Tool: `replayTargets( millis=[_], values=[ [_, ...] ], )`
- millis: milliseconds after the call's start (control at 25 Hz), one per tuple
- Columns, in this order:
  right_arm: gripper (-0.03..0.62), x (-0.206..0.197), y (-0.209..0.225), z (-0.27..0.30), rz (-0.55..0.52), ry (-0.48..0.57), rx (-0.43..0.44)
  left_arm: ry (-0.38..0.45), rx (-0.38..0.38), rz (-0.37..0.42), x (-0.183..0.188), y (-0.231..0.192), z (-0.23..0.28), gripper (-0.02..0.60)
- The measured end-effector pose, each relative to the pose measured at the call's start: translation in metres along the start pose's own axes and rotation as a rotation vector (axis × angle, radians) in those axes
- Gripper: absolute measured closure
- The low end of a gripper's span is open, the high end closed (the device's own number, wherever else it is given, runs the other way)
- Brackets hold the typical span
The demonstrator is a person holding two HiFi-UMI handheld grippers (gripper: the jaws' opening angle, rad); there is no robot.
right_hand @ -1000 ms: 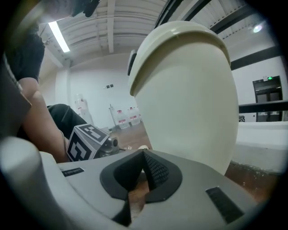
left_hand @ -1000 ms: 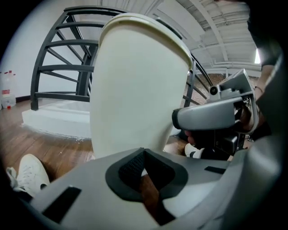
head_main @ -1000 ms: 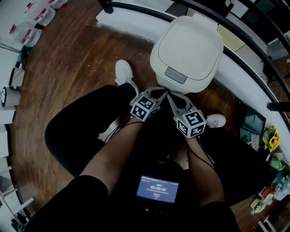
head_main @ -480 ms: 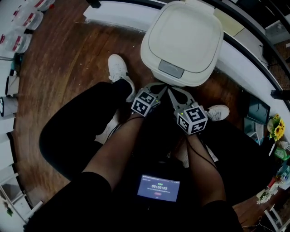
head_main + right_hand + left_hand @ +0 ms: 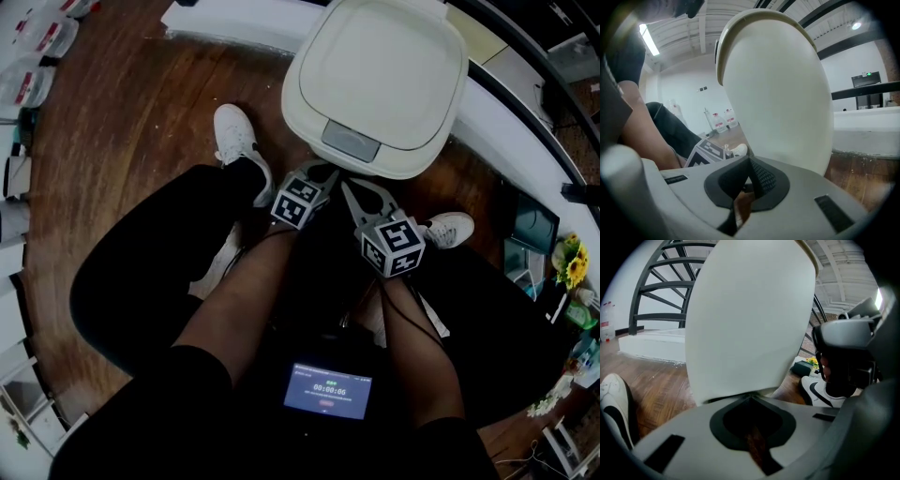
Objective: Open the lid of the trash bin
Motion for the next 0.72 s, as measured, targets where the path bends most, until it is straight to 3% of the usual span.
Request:
replayTargets(
  millis=[720],
  values=[
    [0.577, -0.016, 0.013, 0.008, 0.055, -0.017, -0.024, -0.028, 0.040, -0.038, -0.009, -0.023, 0.034, 0.551]
  ],
)
Point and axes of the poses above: the fingertips, and each gripper's own axes: z forward along the fingers, y to its right, x out of its top, the point moved 9 cm from there along -z, backward along the fingers, and after that the axes turned 11 degrees about -x, right-handed, at the moved point
